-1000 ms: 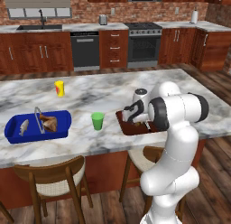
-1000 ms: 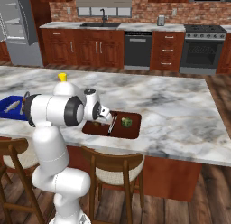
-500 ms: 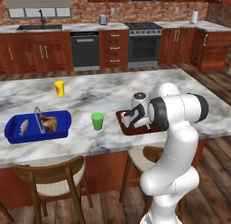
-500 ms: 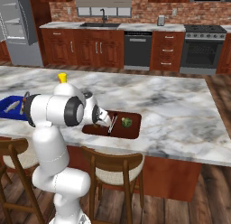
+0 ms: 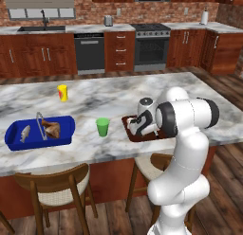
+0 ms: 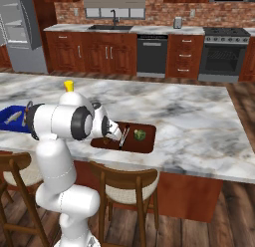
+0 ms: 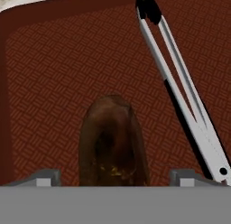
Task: Gather the broccoli and sweet potato from the fridge and place them on a tray on the dining counter. Then gather the chicken drumstick and fish from the fridge and place them on the other tray.
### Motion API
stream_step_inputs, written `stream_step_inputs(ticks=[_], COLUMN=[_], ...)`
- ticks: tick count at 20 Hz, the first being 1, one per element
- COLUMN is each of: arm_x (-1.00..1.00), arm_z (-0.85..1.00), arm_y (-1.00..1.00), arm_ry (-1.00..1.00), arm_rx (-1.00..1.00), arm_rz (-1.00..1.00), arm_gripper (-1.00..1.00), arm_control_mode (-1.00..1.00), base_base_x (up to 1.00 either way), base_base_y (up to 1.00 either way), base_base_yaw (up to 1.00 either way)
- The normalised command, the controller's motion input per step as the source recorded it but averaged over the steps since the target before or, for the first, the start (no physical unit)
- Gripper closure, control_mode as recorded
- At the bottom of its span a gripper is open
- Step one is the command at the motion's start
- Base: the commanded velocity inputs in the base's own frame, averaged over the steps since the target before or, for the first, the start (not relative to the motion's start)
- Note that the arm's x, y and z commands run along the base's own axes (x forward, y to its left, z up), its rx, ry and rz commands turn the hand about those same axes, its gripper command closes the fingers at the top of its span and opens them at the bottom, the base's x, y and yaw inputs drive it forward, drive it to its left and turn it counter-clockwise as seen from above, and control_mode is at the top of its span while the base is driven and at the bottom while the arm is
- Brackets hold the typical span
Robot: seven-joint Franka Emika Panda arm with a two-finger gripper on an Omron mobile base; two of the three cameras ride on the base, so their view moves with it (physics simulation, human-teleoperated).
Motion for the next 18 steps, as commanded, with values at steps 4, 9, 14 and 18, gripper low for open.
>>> stream_step_inputs(ticks=[4,9,14,18], arm_x=[0.00,-0.22,-0.91,-0.81], arm_z=[0.34,0.64,0.70,0.95], arm_y=[-0.01,-0.17,-0.40,-0.41], arm_ry=[0.00,0.00,0.00,0.00], arm_rx=[0.00,0.00,0.00,-0.02], arm_rz=[-0.01,0.00,0.02,0.08], arm_gripper=[-1.00,-1.00,-1.00,-1.00], arm_control_mode=[-1.00,-1.00,-1.00,-1.00], base_base_x=[0.00,0.00,0.00,0.00], base_base_y=[0.00,0.00,0.00,0.00], base_base_yaw=[0.00,0.00,0.00,0.00])
